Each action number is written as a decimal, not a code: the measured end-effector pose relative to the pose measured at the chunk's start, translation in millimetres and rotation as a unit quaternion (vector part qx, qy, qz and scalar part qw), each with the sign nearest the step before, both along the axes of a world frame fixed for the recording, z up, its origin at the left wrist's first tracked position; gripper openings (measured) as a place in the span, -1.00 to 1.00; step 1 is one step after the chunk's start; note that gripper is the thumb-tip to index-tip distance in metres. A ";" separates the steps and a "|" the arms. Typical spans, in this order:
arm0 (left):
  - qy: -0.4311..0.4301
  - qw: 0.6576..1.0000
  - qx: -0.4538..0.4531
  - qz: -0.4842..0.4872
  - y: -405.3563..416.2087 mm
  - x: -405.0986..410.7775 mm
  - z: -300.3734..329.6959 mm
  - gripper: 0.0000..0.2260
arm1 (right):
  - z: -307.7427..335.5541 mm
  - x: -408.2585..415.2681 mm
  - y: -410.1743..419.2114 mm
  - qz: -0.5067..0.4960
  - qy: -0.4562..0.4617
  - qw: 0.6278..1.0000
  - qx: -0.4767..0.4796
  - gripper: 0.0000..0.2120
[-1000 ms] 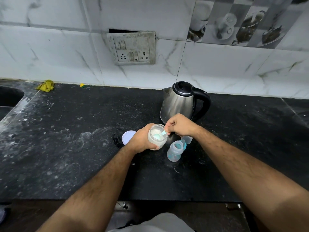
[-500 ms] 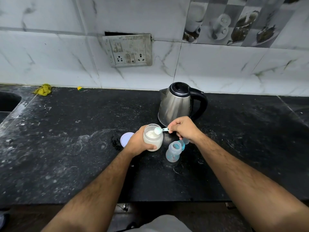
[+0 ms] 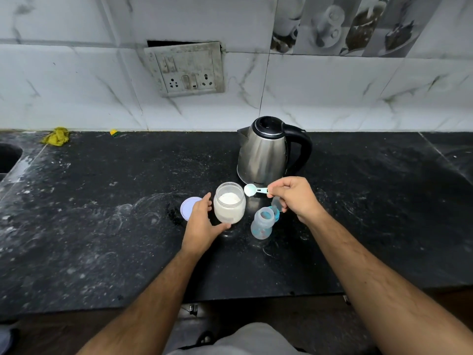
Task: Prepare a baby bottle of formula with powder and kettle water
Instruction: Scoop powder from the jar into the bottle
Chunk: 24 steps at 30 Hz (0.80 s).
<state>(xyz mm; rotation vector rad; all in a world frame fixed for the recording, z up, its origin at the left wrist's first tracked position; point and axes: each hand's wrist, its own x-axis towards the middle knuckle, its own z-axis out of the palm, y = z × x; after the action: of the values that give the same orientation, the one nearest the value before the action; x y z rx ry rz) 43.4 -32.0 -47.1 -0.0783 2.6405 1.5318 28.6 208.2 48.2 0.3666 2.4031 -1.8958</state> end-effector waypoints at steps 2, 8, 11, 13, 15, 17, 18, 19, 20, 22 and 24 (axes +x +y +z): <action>0.037 0.999 -0.016 0.035 1.9 16.0 2.2 -0.32 | -1.4 8.2 6.7 -0.014 0.011 1.000 -0.001 -0.92; 0.025 0.999 0.035 -0.027 29.3 38.6 -5.8 -0.61 | -7.6 31.7 26.4 -0.046 0.024 0.999 0.011 -0.92; 0.021 0.996 0.034 -0.086 54.3 41.1 -1.0 -0.43 | -14.2 42.2 31.5 -0.052 0.026 0.998 0.028 -0.91; 0.022 0.994 0.026 -0.105 68.1 40.3 2.6 -0.31 | -17.8 48.0 33.4 -0.052 0.024 0.998 0.038 -0.91; 0.025 0.994 0.032 -0.098 78.3 37.7 6.4 -0.25 | -20.7 52.1 33.9 -0.053 0.024 0.997 0.045 -0.90; 0.027 0.995 0.048 -0.086 85.6 35.6 9.5 -0.27 | -22.9 54.3 32.2 -0.051 0.027 0.997 0.055 -0.89; 0.027 0.995 0.055 -0.083 88.6 34.6 10.6 -0.30 | -24.2 54.6 31.5 -0.051 0.029 0.996 0.062 -0.89; 0.026 0.994 0.061 -0.083 90.8 33.6 11.9 -0.33 | -25.4 54.8 30.9 -0.051 0.029 0.996 0.067 -0.88; 0.024 0.994 0.063 -0.082 92.0 32.2 11.0 -0.35 | -27.1 54.3 30.4 -0.053 0.028 0.995 0.074 -0.89; 0.023 0.994 0.063 -0.080 93.4 29.3 7.6 -0.38 | -29.2 54.1 29.8 -0.056 0.033 0.993 0.100 -0.89; 0.018 0.995 0.067 -0.076 93.7 27.1 4.3 -0.43 | -30.2 55.5 28.3 -0.052 0.054 0.987 0.143 -0.91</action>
<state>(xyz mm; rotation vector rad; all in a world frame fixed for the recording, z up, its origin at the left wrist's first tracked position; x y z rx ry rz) 70.5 61.7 -42.8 0.1586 2.4966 1.6667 84.1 236.5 18.1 0.4226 2.7877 -1.6468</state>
